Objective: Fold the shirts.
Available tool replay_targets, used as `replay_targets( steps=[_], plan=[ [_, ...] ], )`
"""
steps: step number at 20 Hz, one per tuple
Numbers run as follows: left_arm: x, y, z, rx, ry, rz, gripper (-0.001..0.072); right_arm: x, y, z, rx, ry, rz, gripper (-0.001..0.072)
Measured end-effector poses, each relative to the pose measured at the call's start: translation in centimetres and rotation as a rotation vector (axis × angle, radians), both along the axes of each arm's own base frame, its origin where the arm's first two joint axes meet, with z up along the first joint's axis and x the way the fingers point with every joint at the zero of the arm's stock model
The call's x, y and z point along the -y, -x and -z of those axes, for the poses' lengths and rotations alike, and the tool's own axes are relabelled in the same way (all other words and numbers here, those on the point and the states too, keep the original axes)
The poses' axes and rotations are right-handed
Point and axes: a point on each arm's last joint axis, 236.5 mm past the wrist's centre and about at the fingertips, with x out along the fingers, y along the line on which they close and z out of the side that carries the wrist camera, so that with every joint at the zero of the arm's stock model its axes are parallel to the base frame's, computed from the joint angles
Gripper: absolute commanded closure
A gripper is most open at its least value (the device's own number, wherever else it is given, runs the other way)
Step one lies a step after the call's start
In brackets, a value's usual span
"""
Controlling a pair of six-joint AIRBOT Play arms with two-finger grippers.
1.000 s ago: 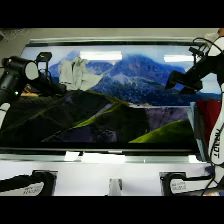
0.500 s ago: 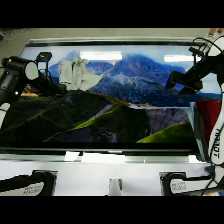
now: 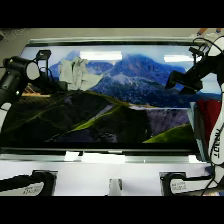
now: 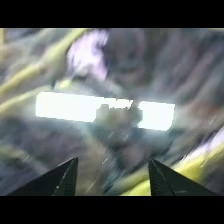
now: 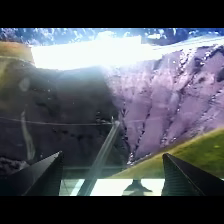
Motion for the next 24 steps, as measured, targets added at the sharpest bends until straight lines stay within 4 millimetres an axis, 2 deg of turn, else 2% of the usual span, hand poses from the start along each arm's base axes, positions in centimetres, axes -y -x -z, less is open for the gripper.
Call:
replay_targets(
  steps=[2, 3, 5, 8, 11, 14, 17, 20, 21, 22, 23, 24],
  plan=[
    [1.2, -1.3, -0.1, 0.046, 0.055, -0.011, 0.0136, 0.0, 0.0, 0.0, 0.0, 0.0, 0.0, 0.0045],
    [1.7, -2.1, -0.1, 0.073, 0.075, -0.005, 0.0009, 0.0, 0.0, 0.0, 0.0, 0.0, 0.0, 0.0045],
    [1.8, -4.2, 0.1, 0.128, 0.09, 0.006, 0.0008, 0.0, 0.0, 0.0, 0.001, 0.0, 0.001, 0.0045],
    [-1.1, -8.2, 1.7, 0.153, 0.087, -0.047, 0.0029, -0.2, -0.1, -0.1, 0.006, -0.009, 0.004, 0.0045],
    [-4.2, -11.3, 4.5, 0.119, 0.109, -0.125, 0.0023, -1.4, -0.3, -0.4, 0.013, -0.06, -0.003, 0.0045],
    [-6.0, -12.9, 9.0, 0.037, 0.248, -0.282, 0.0021, -2.6, -0.5, -0.8, 0.024, -0.114, -0.012, 0.0045],
    [-6.5, -13.8, 13.0, -0.034, 0.396, -0.395, 0.0023, -3.5, -0.7, -1.1, 0.035, -0.152, -0.019, 0.0045],
    [-5.6, -15.3, 15.2, -0.035, 0.509, -0.43, 0.0037, -4.0, -0.6, -1.3, 0.033, -0.173, -0.024, 0.0045],
    [-5.3, -16.1, 15.5, -0.014, 0.538, -0.43, 0.0153, -4.1, -0.5, -1.3, 0.03, -0.179, -0.027, 0.0045],
    [-5.0, -16.7, 15.7, 0.005, 0.558, -0.431, 0.0474, -4.2, -0.3, -1.3, 0.022, -0.183, -0.03, 0.0045],
    [-4.8, -17.3, 15.7, 0.025, 0.573, -0.431, 0.0669, -4.3, -0.2, -1.3, 0.019, -0.186, -0.032, 0.0045],
    [-4.4, -17.7, 15.6, 0.043, 0.588, -0.427, 0.0672, -4.3, -0.2, -1.3, 0.019, -0.189, -0.032, 0.0045]
  ],
)
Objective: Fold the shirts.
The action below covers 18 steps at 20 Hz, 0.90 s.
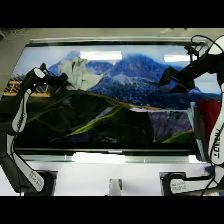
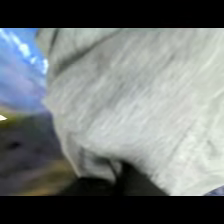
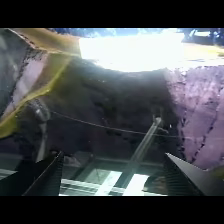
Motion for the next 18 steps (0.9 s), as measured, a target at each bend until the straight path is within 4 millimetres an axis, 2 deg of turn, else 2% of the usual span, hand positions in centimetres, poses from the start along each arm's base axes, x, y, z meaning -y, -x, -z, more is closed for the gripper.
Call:
replay_targets(
  steps=[2, 3, 5, 7, 8, 10, 11, 12, 13, 14, 15, 16, 17, 18],
  plan=[
    [1.0, -0.5, -0.9, 0.035, 0.015, 0.012, 0.0673, 0.0, -0.5, -0.1, 0.021, -0.004, 0.009, 0.0056],
    [1.8, -0.8, -2.0, 0.064, 0.019, 0.027, 0.0673, -0.1, -1.1, -0.2, 0.042, -0.007, 0.018, 0.0099],
    [3.9, -0.8, -5.5, 0.144, -0.002, 0.11, 0.0676, -0.4, -2.3, -0.7, 0.095, -0.027, 0.033, 0.0111],
    [7.2, 0.3, -11.2, 0.264, -0.054, 0.257, 0.0676, -1.1, -2.8, -1.4, 0.131, -0.058, 0.015, 0.0111],
    [9.0, 1.1, -15.2, 0.352, -0.086, 0.328, 0.0676, -1.5, -2.6, -1.9, 0.144, -0.07, 0.0, 0.0111],
    [12.7, 4.1, -23.8, 0.527, -0.137, 0.445, 0.0676, -2.0, -2.1, -3.7, 0.191, -0.081, -0.025, 0.0111],
    [14.7, 6.3, -28.7, 0.63, -0.151, 0.493, 0.0675, -2.1, -1.8, -5.0, 0.226, -0.08, -0.033, 0.011],
    [16.4, 8.7, -32.7, 0.716, -0.156, 0.533, 0.0676, -2.1, -1.5, -6.9, 0.282, -0.075, -0.033, 0.0106],
    [18.2, 11.5, -36.2, 0.794, -0.16, 0.577, 0.0675, -2.0, -1.0, -8.8, 0.336, -0.066, -0.032, 0.0106],
    [19.6, 13.9, -38.7, 0.85, -0.164, 0.613, 0.0676, -1.8, -0.3, -10.9, 0.399, -0.045, -0.027, 0.0106],
    [20.7, 16.2, -40.5, 0.894, -0.176, 0.643, 0.0675, -1.4, 0.5, -13.0, 0.461, -0.022, -0.018, 0.0105],
    [21.7, 18.2, -41.6, 0.914, -0.18, 0.664, 0.0675, -1.0, 1.6, -15.0, 0.518, 0.005, -0.008, 0.0102],
    [22.7, 19.7, -41.3, 0.902, -0.188, 0.69, 0.0675, -0.4, 2.7, -17.0, 0.574, 0.037, 0.005, 0.008],
    [23.5, 20.7, -40.1, 0.867, -0.202, 0.715, 0.0675, 0.0, 3.9, -18.5, 0.614, 0.064, 0.016, 0.008]
  ],
)
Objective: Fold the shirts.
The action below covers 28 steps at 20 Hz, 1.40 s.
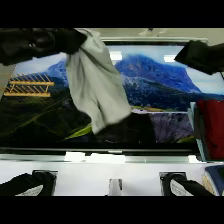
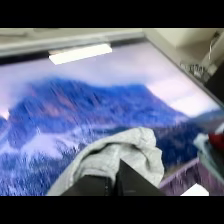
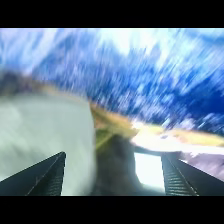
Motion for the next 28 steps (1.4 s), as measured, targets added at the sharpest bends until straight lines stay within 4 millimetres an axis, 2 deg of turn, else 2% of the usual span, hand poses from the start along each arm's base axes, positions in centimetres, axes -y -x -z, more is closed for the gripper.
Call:
replay_targets(
  steps=[2, 4, 5, 7, 8, 9, 10, 12, 13, 15, 17, 19, 21, 23, 24, 26, 28],
  plan=[
    [1.5, 1.4, 4.7, -0.095, -0.075, 0.011, 0.0674, 0.9, 2.5, -1.6, 0.031, 0.05, 0.026, 0.0083],
    [2.9, 2.7, 12.0, -0.247, -0.161, 0.017, 0.0674, 1.5, 4.4, -0.7, -0.028, 0.085, 0.032, 0.0084],
    [3.5, 3.5, 15.7, -0.327, -0.195, 0.018, 0.0674, 1.7, 5.1, 0.4, -0.079, 0.094, 0.032, 0.0084],
    [4.1, 5.1, 21.9, -0.456, -0.257, 0.015, 0.0672, 2.0, 5.9, 3.7, -0.203, 0.102, 0.029, 0.0084],
    [4.2, 5.9, 24.4, -0.513, -0.28, 0.012, 0.0668, 2.1, 6.0, 5.6, -0.26, 0.101, 0.028, 0.0085],
    [4.2, 6.4, 25.8, -0.55, -0.29, 0.009, 0.0628, 2.2, 6.1, 7.7, -0.316, 0.098, 0.029, 0.0085],
    [4.2, 6.9, 27.0, -0.582, -0.3, 0.006, 0.0537, 2.2, 6.0, 10.1, -0.372, 0.092, 0.031, 0.0085],
    [3.6, 7.3, 28.2, -0.631, -0.314, -0.007, 0.0099, 2.0, 6.1, 14.9, -0.473, 0.073, 0.034, 0.0084],
    [3.0, 7.4, 28.3, -0.656, -0.328, -0.016, 0.0006, 1.8, 6.2, 17.2, -0.52, 0.056, 0.032, 0.0084],
    [1.0, 7.8, 28.3, -0.711, -0.384, -0.019, 0.0007, 1.1, 6.6, 20.9, -0.599, 0.022, 0.024, 0.0085],
    [-2.5, 8.4, 28.3, -0.756, -0.491, -0.02, 0.0018, 0.8, 6.7, 23.6, -0.649, 0.0, 0.024, 0.0086],
    [-6.7, 9.4, 28.9, -0.815, -0.593, -0.044, 0.0024, 0.6, 6.6, 25.5, -0.684, -0.013, 0.029, 0.0086],
    [-9.9, 10.8, 30.5, -0.896, -0.638, -0.08, 0.0023, 0.5, 6.4, 26.9, -0.708, -0.022, 0.033, 0.0086],
    [-11.0, 12.7, 33.1, -0.993, -0.62, -0.088, 0.0024, 0.5, 6.1, 27.9, -0.722, -0.029, 0.037, 0.0086],
    [-10.9, 13.4, 34.5, -1.029, -0.588, -0.088, 0.0025, 0.5, 6.0, 28.3, -0.73, -0.03, 0.038, 0.0086],
    [-9.9, 14.5, 37.1, -1.088, -0.507, -0.093, 0.0027, 0.4, 5.7, 28.9, -0.737, -0.035, 0.038, 0.0087],
    [-8.7, 14.7, 39.1, -1.134, -0.418, -0.121, 0.0027, 0.3, 5.8, 29.4, -0.752, -0.039, 0.036, 0.0087]
  ],
)
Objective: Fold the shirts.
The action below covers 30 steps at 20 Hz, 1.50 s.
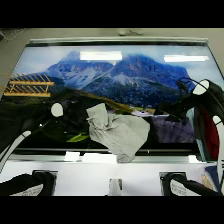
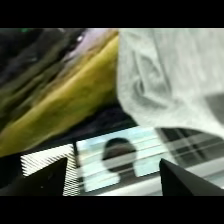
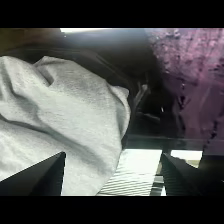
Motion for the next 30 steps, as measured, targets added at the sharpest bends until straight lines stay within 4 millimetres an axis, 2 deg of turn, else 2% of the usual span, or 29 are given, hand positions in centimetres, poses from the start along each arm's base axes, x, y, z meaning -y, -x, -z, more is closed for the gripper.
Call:
replay_targets(
  steps=[2, 4, 9, 10, 11, 12, 13, 14, 15, 19, 25, 28, 29, 30],
  plan=[
    [1.0, -0.2, 1.6, -0.02, 0.039, -0.061, 0.0036, 0.0, -0.1, 0.3, -0.004, -0.002, 0.001, 0.0087],
    [1.5, -0.6, 2.7, -0.03, 0.058, -0.103, 0.0102, -0.1, -0.1, 0.6, -0.011, -0.004, 0.0, 0.0086],
    [2.7, -1.4, 3.7, -0.037, 0.106, -0.178, 0.0105, -0.1, -0.5, 0.8, 0.001, -0.004, 0.001, 0.0086],
    [3.0, -1.7, 3.8, -0.032, 0.117, -0.192, 0.0172, -0.1, -0.5, 0.8, 0.001, -0.004, 0.002, 0.0086],
    [3.2, -2.0, 4.0, -0.026, 0.123, -0.203, 0.0325, -0.1, -0.5, 0.9, 0.001, -0.005, 0.003, 0.0086],
    [3.2, -2.2, 4.2, -0.02, 0.124, -0.21, 0.035, -0.1, -0.4, 1.1, -0.002, -0.007, 0.004, 0.0086],
    [3.3, -2.5, 4.4, -0.015, 0.128, -0.217, 0.0507, -0.2, -0.3, 1.3, -0.008, -0.011, 0.005, 0.0086],
    [3.5, -2.7, 4.6, -0.008, 0.131, -0.221, 0.063, -0.3, -0.1, 1.5, -0.016, -0.015, 0.006, 0.0086],
    [3.5, -2.7, 4.7, -0.006, 0.13, -0.22, 0.0673, -0.4, 0.1, 1.8, -0.024, -0.018, 0.007, 0.0086],
    [3.7, -2.8, 4.7, 0.011, 0.14, -0.193, 0.0674, -1.1, 1.0, 3.2, -0.062, -0.05, 0.022, 0.0086],
    [3.5, -2.9, 4.0, 0.051, 0.141, -0.139, 0.0674, -2.8, 1.9, 7.0, -0.116, -0.121, 0.06, 0.0086],
    [3.7, -3.0, 3.2, 0.068, 0.154, -0.13, 0.0674, -4.8, 2.2, 8.6, -0.125, -0.13, 0.011, 0.0087],
    [3.7, -3.0, 2.9, 0.072, 0.159, -0.13, 0.0674, -5.4, 2.0, 9.0, -0.112, -0.124, -0.006, 0.012],
    [3.8, -3.1, 2.6, 0.078, 0.165, -0.129, 0.0674, -6.0, 1.7, 9.3, -0.093, -0.118, -0.017, 0.0346]
  ],
)
